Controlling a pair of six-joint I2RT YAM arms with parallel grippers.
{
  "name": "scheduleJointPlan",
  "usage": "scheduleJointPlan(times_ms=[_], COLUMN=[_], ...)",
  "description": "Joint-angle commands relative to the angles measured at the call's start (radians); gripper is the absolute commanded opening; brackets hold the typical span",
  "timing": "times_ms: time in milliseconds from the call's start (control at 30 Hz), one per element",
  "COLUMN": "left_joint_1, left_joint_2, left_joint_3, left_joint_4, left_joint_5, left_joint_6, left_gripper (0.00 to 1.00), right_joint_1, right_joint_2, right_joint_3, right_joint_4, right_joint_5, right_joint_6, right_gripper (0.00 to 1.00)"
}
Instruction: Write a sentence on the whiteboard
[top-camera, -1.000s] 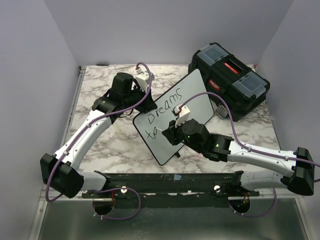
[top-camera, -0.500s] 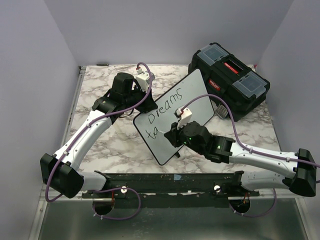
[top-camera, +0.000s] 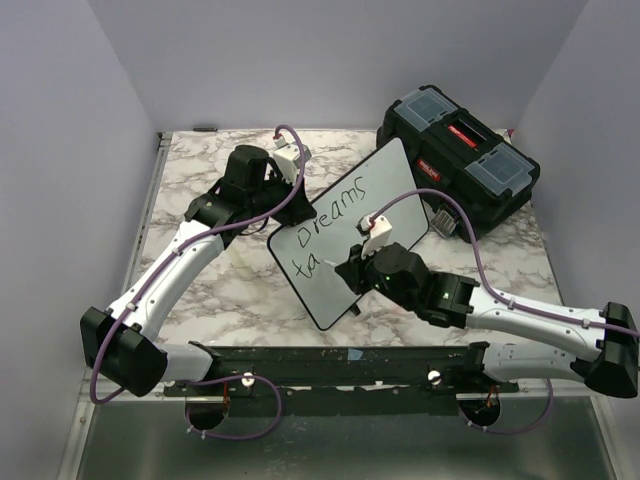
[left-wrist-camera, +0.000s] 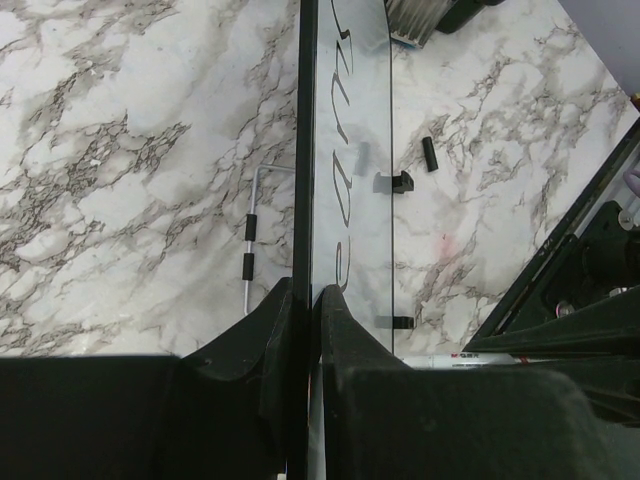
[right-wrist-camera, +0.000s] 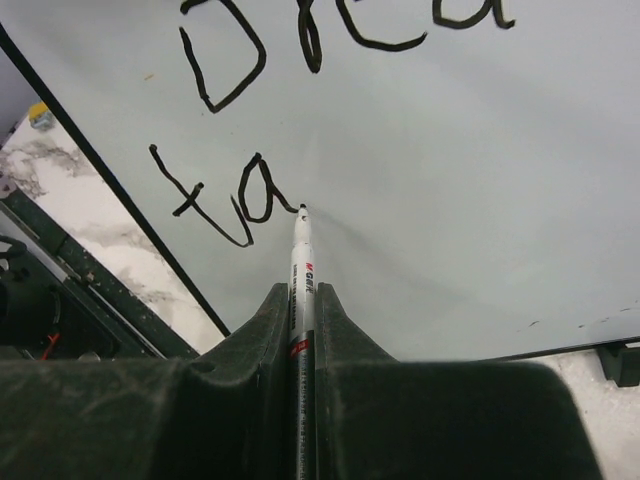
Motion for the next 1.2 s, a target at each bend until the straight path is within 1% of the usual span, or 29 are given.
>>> scheduleJointPlan(times_ms=[0,333,467,667,867,1167], left_joint_1=[-0.033,-0.035,-0.036,-0.036,-0.036,-0.036], left_joint_2=[0.028,0.022,0.022,0.019,0.019,0.022], left_joint_3=[-0.039,-0.039,-0.040,-0.040,-0.040,-0.039], left_joint_4=[-0.154,-0.154,-0.154,-0.153,-0.153,-0.154], left_joint_5=[-0.054,-0.050,-0.052,-0.057,-0.057,-0.059], left_joint_6=[0.065,0.066,0.067,0.068,0.068,0.069], left_gripper=[0.00,0.00,0.00,0.00,0.00,0.00], right_joint_1=[-0.005,-0.005,-0.004,-0.006,-0.006,-0.007], right_joint_2=[-0.051,-0.023,0.026,0.075,0.096,0.075], right_joint_3=[0.025,0.065,0.119,0.148,0.121,0.051], right_joint_4=[-0.004,0.069,0.072,0.085,0.092,0.081], right_joint_5=[0.047,0.120,0.121,0.118,0.105,0.090], right_joint_6=[0.013,-0.022,-0.041,-0.056,-0.042,0.005], right_gripper=[0.01,0.01,0.01,0.01,0.01,0.01])
